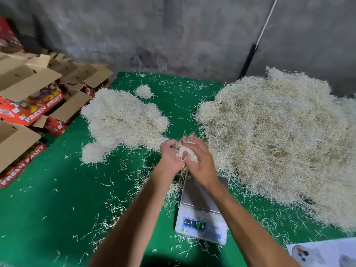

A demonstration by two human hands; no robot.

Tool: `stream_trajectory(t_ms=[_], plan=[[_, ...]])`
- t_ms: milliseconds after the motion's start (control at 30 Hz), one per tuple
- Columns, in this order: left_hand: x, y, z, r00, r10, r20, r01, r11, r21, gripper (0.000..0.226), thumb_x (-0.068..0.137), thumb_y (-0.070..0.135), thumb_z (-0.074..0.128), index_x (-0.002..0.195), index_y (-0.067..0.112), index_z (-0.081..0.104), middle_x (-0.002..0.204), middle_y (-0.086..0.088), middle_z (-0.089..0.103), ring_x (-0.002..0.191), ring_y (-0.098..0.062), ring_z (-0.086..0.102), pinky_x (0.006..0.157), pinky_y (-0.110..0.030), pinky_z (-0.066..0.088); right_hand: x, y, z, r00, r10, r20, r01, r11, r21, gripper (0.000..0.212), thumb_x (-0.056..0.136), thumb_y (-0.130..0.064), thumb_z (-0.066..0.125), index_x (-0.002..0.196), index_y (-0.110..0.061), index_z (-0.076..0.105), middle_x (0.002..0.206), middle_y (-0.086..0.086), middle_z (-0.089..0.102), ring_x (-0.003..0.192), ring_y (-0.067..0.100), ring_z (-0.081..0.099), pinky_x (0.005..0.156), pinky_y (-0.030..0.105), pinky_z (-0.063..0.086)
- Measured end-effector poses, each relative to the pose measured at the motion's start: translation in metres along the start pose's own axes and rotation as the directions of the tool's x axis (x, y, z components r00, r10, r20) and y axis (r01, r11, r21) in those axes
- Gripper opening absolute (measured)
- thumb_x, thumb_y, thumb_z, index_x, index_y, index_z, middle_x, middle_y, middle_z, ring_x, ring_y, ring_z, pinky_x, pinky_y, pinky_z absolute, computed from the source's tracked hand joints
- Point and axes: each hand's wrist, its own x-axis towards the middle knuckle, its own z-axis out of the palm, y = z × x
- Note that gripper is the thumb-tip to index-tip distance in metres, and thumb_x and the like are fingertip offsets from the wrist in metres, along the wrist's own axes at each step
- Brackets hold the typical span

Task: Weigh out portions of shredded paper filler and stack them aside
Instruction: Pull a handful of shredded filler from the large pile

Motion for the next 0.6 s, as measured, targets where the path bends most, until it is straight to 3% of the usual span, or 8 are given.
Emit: stream_trajectory(t_ms=[33,100,167,267,400,433,500,600], plan=[[0.000,-0.007,-0.004,0.994,-0.099,0.043,0.102,0.992,-0.075,0.030,0.109,0.033,0.033,0.114,0.020,0.059,0.095,0.001,0.065,0.083,-0.002,0.069,0.073,-0.021,0.056,-0.003,-0.008,0.009,0.998,-0.057,0.001,0.057,0.998,-0.014,0.030,0.102,-0.028,0.059,0.128,-0.018,0.070,0.140,-0.008,0.061,0.139,0.006,0.045,0.123,0.030,0.026],[-0.015,-0.020,-0.005,0.999,-0.016,0.031,0.014,0.998,0.062,0.026,0.112,0.019,0.032,0.109,0.040,0.047,0.099,0.018,0.052,0.074,0.024,0.059,0.069,-0.002,0.047,0.003,-0.018,0.020,0.995,-0.099,0.004,0.099,0.991,-0.088,0.043,0.104,-0.051,0.051,0.132,-0.023,0.067,0.137,-0.010,0.063,0.132,0.001,0.049,0.117,0.027,0.031],[-0.013,-0.028,-0.002,0.967,-0.162,0.195,0.168,0.986,-0.016,0.018,0.107,0.022,0.046,0.113,0.025,0.062,0.106,-0.001,0.067,0.086,0.004,0.071,0.081,-0.018,0.056,0.020,-0.019,0.010,0.997,-0.066,0.034,0.072,0.981,-0.182,0.047,0.103,-0.054,0.051,0.136,-0.023,0.065,0.140,-0.006,0.062,0.131,0.006,0.051,0.113,0.032,0.037],[-0.005,-0.015,0.005,0.976,-0.151,0.160,0.156,0.987,-0.022,0.055,0.106,0.042,0.034,0.133,-0.001,0.055,0.116,-0.025,0.069,0.109,-0.037,0.070,0.085,-0.047,0.060,0.029,-0.005,-0.009,1.000,0.000,0.020,0.003,0.982,-0.188,0.038,0.101,-0.040,0.063,0.133,-0.018,0.067,0.137,-0.002,0.063,0.128,0.015,0.054,0.113,0.043,0.042],[0.009,0.006,-0.004,0.989,-0.094,0.111,0.103,0.991,-0.080,0.067,0.098,0.071,0.032,0.146,0.025,0.039,0.123,-0.034,0.059,0.099,-0.044,0.071,0.071,-0.051,0.061,0.015,0.003,0.001,0.993,0.032,0.118,-0.025,0.998,-0.056,0.046,0.098,-0.040,0.058,0.140,-0.023,0.051,0.131,-0.008,0.049,0.124,0.002,0.048,0.109,0.024,0.041],[0.010,0.009,-0.009,0.986,-0.117,0.117,0.123,0.991,-0.054,0.085,0.094,0.077,0.030,0.137,0.009,0.058,0.126,-0.033,0.056,0.100,-0.043,0.071,0.073,-0.050,0.061,0.012,0.006,0.005,0.986,0.071,0.151,-0.070,0.997,-0.016,0.046,0.097,-0.039,0.054,0.140,-0.024,0.047,0.130,-0.006,0.048,0.122,0.000,0.047,0.108,0.023,0.041],[0.010,0.009,-0.024,0.959,-0.204,0.198,0.216,0.976,-0.040,0.098,0.089,0.084,0.025,0.137,0.006,0.061,0.131,-0.031,0.061,0.113,-0.042,0.067,0.091,-0.050,0.057,0.009,0.013,0.010,0.949,0.171,0.265,-0.176,0.984,-0.007,0.051,0.094,-0.043,0.047,0.140,-0.022,0.043,0.127,0.000,0.052,0.116,0.007,0.052,0.105,0.034,0.045],[0.011,0.008,-0.061,0.938,-0.322,0.129,0.309,0.945,0.110,0.095,0.093,0.080,0.022,0.141,0.004,0.054,0.138,-0.025,0.059,0.124,-0.040,0.060,0.104,-0.056,0.049,0.006,0.015,0.020,0.788,0.368,0.494,-0.368,0.924,-0.102,0.051,0.093,-0.041,0.056,0.140,-0.032,0.038,0.116,0.005,0.064,0.100,0.019,0.067,0.088,0.054,0.059]])
